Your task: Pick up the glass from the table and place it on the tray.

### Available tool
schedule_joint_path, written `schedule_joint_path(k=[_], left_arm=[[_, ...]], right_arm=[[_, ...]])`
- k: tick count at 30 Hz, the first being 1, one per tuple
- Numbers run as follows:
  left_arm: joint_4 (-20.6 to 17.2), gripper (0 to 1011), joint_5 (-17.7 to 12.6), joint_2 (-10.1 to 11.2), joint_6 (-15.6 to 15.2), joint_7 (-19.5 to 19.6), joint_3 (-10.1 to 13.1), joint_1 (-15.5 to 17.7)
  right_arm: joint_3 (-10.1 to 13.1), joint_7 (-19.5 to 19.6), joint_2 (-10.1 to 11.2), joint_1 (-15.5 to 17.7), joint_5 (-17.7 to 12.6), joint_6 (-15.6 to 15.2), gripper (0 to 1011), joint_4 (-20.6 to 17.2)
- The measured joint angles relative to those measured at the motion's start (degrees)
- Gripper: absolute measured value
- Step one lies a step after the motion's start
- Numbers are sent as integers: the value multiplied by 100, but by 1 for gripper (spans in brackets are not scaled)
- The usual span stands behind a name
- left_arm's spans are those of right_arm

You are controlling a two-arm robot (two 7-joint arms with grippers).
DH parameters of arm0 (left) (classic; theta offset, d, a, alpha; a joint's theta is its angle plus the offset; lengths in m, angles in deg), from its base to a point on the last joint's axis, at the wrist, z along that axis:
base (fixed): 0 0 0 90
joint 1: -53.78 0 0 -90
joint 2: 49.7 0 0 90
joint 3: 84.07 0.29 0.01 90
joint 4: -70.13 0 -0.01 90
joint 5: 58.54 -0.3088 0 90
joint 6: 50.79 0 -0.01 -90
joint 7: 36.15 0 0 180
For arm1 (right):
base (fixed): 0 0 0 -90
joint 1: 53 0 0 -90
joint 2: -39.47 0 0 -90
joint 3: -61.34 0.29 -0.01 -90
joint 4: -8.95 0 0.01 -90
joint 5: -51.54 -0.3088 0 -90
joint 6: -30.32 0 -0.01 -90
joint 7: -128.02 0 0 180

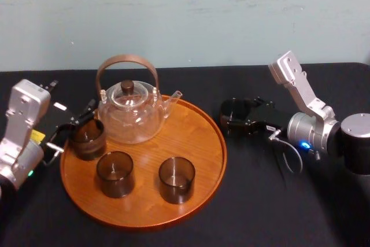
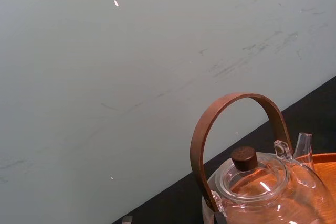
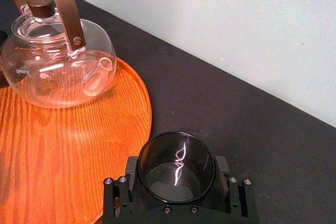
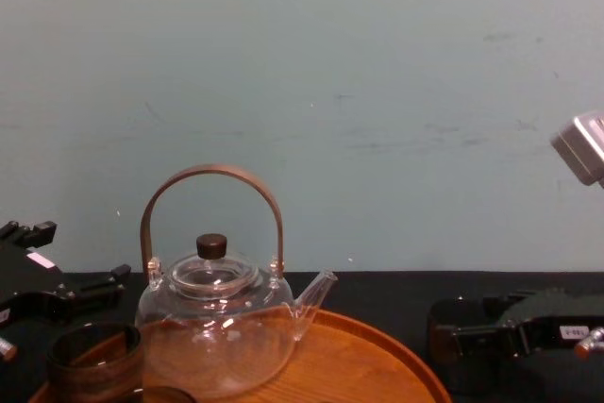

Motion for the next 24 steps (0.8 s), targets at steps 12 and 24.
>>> schedule_joint_path(k=[12,24], left_arm=[[0,1002,0,0,0,0,0,0],[0,1001,0,0,0,0,0,0]], right_arm=[[144,-50,141,144,-117,-6,898,-333],[390,-54,544,362,-253,-8,899,-1302]])
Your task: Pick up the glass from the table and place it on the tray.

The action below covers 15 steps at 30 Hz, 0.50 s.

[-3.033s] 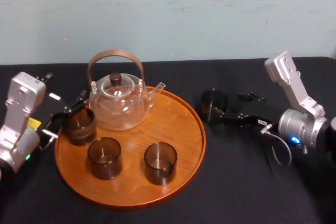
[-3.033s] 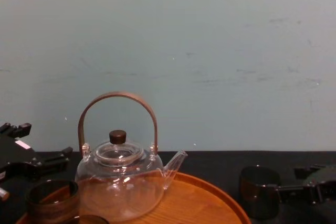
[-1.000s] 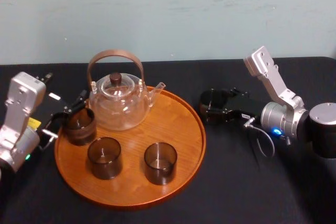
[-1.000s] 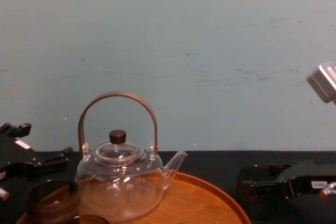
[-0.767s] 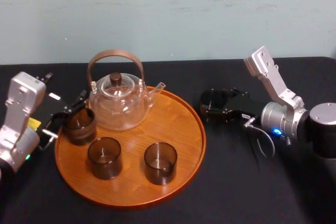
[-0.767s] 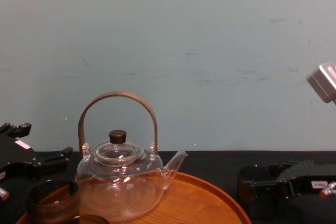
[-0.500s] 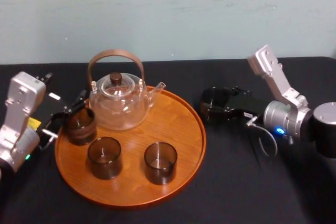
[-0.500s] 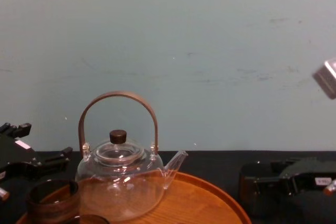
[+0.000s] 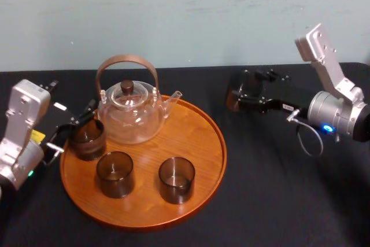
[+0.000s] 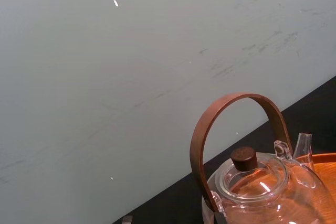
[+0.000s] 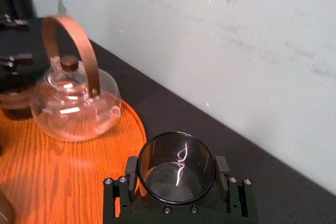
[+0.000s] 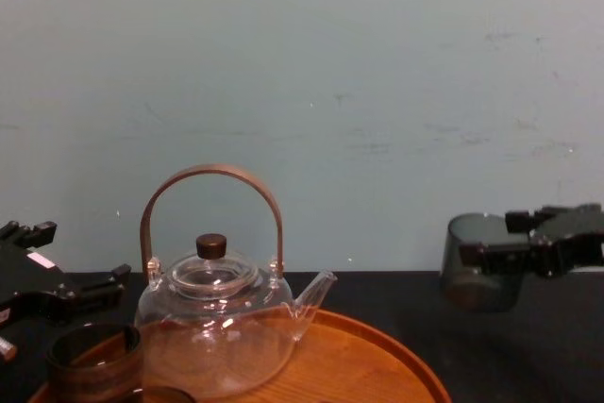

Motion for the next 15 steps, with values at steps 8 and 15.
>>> schedule_joint_path(k=[8,15], left_arm=[[0,1001,0,0,0,0,0,0],[0,1001,0,0,0,0,0,0]], right_arm=[[-90,-149,118,14,-42,49,898,-373],[-288,-299,112,-38,-54,74,898,-465]])
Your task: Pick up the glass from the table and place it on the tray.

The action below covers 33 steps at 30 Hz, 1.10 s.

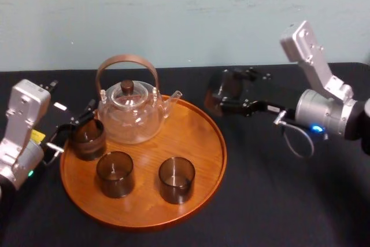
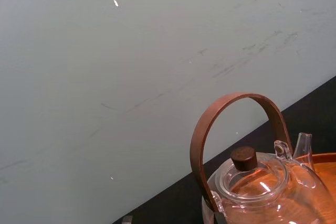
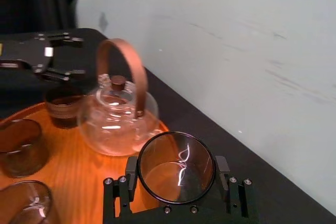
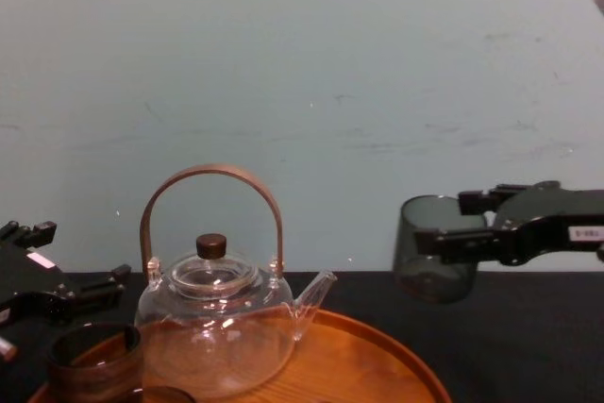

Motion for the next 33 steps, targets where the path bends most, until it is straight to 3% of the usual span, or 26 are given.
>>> schedule_joint_path(k=[7,17,33], left_arm=[[0,1001,0,0,0,0,0,0],[0,1001,0,0,0,0,0,0],[0,1002,0,0,0,0,0,0]], right_arm=[[-277,-160,-88,-107,0,55,898,43],[-618,-242,-341,-264,45,228,898,405],[-805,-273,-661,-341,123,587,898,1096]])
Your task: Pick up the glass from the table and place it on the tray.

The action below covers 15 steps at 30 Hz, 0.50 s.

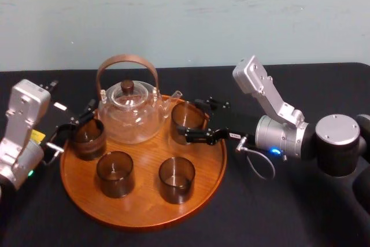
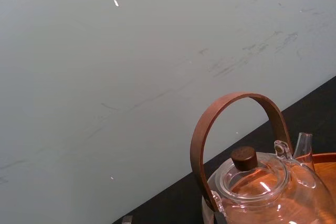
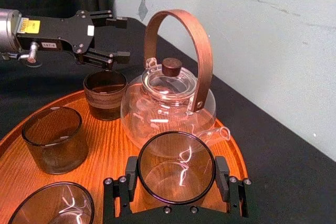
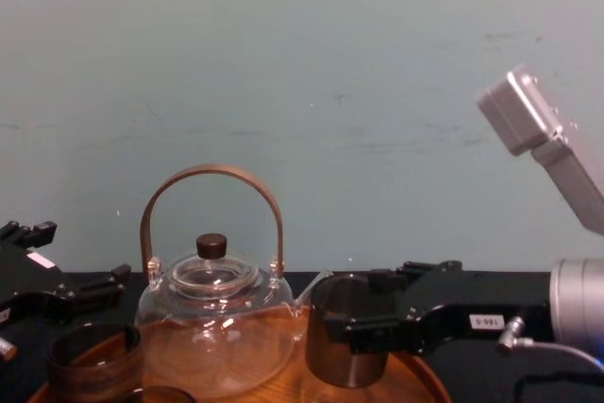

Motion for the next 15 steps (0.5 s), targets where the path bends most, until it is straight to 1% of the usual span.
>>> schedule_joint_path(k=[5,15], left_arm=[[0,1002,0,0,0,0,0,0],[0,1001,0,0,0,0,0,0]], right_arm=[[-13,-23,-69,-12,15,82,898,185],[-26,-26,-147,-24,78,136,898,401]])
